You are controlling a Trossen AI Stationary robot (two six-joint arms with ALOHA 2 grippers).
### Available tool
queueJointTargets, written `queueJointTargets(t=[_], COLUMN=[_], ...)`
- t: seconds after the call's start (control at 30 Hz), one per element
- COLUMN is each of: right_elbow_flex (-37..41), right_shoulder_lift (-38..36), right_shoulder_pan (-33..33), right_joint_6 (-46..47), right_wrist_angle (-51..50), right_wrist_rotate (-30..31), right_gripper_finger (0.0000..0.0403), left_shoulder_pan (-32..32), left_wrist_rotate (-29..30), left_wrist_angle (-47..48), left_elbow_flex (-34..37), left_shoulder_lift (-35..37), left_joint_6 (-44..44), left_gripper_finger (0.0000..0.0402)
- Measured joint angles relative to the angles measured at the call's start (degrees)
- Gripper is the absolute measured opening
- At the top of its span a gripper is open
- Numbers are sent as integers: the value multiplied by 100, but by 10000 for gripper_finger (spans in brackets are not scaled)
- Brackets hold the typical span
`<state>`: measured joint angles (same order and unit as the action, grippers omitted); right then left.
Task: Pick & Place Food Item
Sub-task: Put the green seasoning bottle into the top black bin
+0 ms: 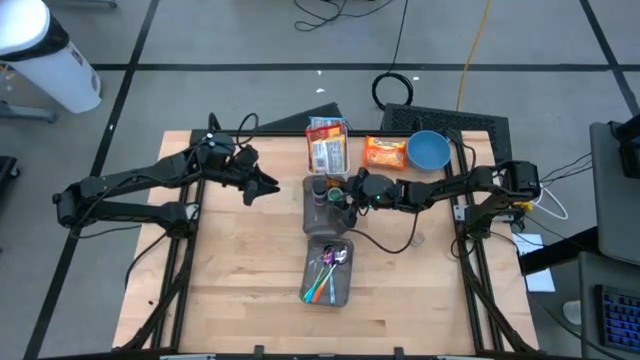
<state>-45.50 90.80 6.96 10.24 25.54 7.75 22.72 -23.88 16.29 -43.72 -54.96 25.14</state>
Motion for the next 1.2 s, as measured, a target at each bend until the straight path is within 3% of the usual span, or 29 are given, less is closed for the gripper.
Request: queueJointTargets(t=[1.2], right_elbow_flex=[7], right_shoulder_lift=[396], right_shoulder_pan=[0], right_joint_6=[-87], right_wrist_angle=[431], right_wrist_rotate=[-29], right_gripper_finger=[213], left_shoulder_pan=[1], left_wrist_rotate=[55], left_wrist_angle=[-288], left_elbow_flex=[-7], left_shoulder_lift=[-17], left_joint_6=[67], left_gripper_finger=[170])
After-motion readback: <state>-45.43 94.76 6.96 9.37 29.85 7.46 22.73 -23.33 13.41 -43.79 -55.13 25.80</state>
